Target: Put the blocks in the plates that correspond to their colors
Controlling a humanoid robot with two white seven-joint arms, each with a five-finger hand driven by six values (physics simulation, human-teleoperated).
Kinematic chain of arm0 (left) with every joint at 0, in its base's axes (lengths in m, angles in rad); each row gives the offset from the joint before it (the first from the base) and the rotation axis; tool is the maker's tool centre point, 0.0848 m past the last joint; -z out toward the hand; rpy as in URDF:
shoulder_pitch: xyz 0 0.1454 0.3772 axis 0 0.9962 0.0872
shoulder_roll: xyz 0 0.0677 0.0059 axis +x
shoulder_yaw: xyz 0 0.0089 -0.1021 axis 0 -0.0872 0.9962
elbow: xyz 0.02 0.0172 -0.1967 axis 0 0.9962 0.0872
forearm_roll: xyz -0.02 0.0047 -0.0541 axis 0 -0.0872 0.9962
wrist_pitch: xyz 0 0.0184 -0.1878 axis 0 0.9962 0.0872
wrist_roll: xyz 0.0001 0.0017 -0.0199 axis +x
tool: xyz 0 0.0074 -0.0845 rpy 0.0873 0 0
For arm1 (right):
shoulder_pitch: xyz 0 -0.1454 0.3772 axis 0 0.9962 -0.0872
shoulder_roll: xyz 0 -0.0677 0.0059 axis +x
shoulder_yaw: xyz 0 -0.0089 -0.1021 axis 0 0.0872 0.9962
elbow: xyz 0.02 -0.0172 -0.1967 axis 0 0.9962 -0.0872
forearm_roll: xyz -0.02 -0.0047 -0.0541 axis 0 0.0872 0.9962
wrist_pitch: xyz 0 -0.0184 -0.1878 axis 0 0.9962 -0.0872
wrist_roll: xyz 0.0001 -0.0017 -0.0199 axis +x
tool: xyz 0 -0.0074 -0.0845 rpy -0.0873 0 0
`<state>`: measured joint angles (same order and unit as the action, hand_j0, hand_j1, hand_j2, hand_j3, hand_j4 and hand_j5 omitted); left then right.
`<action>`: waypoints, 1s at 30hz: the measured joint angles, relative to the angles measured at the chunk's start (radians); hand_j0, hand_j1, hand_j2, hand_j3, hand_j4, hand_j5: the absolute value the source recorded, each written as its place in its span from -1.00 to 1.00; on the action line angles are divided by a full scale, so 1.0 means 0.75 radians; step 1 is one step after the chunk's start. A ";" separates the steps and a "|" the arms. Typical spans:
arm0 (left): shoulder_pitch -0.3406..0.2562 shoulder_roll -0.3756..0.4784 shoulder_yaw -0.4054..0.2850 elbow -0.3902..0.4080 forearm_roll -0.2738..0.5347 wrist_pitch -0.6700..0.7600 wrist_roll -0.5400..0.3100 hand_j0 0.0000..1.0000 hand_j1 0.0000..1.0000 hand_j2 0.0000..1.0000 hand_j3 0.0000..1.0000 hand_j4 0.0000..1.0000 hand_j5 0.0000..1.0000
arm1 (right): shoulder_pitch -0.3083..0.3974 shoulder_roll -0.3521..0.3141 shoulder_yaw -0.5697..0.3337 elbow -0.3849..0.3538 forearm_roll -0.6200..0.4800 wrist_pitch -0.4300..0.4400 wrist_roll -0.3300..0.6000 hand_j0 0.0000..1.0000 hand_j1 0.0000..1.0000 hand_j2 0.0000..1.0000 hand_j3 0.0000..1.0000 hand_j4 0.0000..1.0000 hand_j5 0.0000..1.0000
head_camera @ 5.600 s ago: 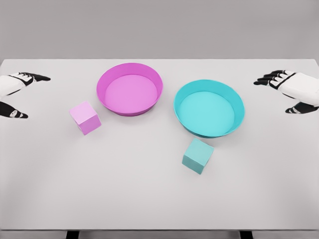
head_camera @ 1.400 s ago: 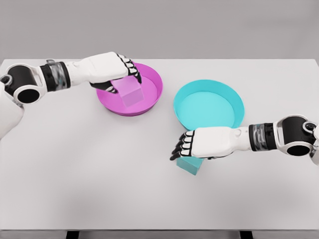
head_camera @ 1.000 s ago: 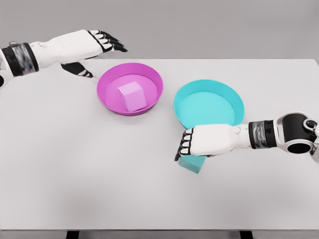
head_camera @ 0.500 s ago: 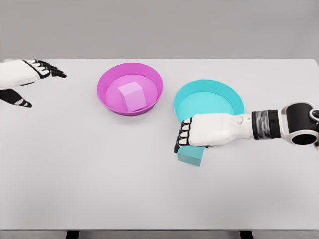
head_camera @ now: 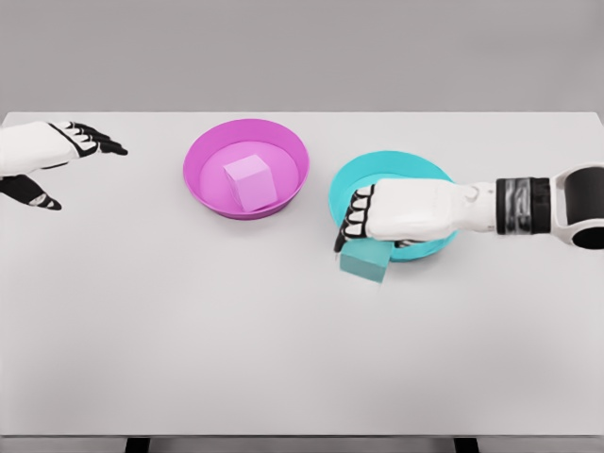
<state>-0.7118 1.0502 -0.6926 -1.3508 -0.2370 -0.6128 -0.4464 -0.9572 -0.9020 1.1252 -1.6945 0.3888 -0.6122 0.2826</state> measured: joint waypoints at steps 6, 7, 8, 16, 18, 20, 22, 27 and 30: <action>0.000 -0.024 0.000 0.032 0.001 0.000 -0.029 1.00 1.00 1.00 1.00 1.00 1.00 | -0.002 0.003 -0.048 0.055 -0.003 0.000 0.000 0.31 0.31 0.31 0.31 0.31 0.31; 0.000 -0.028 0.000 0.038 0.001 0.000 -0.031 1.00 1.00 1.00 1.00 1.00 1.00 | -0.010 0.006 -0.052 0.071 -0.004 0.000 0.000 0.31 0.31 0.31 0.31 0.31 0.31; 0.000 -0.031 0.000 0.043 0.000 0.000 -0.032 1.00 1.00 1.00 1.00 1.00 1.00 | -0.014 0.008 -0.054 0.088 -0.003 0.000 0.000 0.31 0.31 0.31 0.31 0.31 0.31; 0.000 -0.036 0.001 0.069 0.001 0.000 -0.035 1.00 1.00 1.00 1.00 1.00 1.00 | -0.061 0.053 -0.063 0.246 -0.003 0.000 0.000 0.31 0.31 0.31 0.31 0.31 0.31; 0.000 -0.036 0.001 0.075 0.000 0.000 -0.035 1.00 1.00 1.00 1.00 1.00 1.00 | -0.061 0.074 -0.063 0.286 -0.002 0.000 0.001 0.31 0.31 0.31 0.31 0.31 0.31; 0.000 -0.036 0.002 0.078 0.000 0.000 -0.035 1.00 1.00 1.00 1.00 1.00 1.00 | -0.063 0.086 -0.063 0.312 -0.001 0.000 0.002 0.31 0.31 0.31 0.31 0.31 0.31; -0.002 -0.036 0.002 0.081 0.000 0.000 -0.035 1.00 1.00 1.00 1.00 1.00 1.00 | -0.067 0.093 -0.064 0.335 -0.001 0.000 0.002 0.33 0.33 0.33 0.33 0.33 0.33; 0.000 -0.036 0.002 0.083 0.000 0.000 -0.035 1.00 1.00 1.00 1.00 1.00 1.00 | -0.074 0.111 -0.065 0.401 -0.001 0.000 0.003 0.34 0.34 0.34 0.34 0.34 0.34; 0.000 -0.036 0.002 0.083 -0.001 0.000 -0.035 1.00 1.00 1.00 1.00 1.00 1.00 | -0.078 0.114 -0.067 0.421 -0.001 0.000 0.003 1.00 1.00 1.00 1.00 1.00 1.00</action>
<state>-0.7118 1.0229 -0.6912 -1.2887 -0.2374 -0.6130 -0.4729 -1.0155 -0.8163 1.0751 -1.3787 0.3880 -0.6124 0.2850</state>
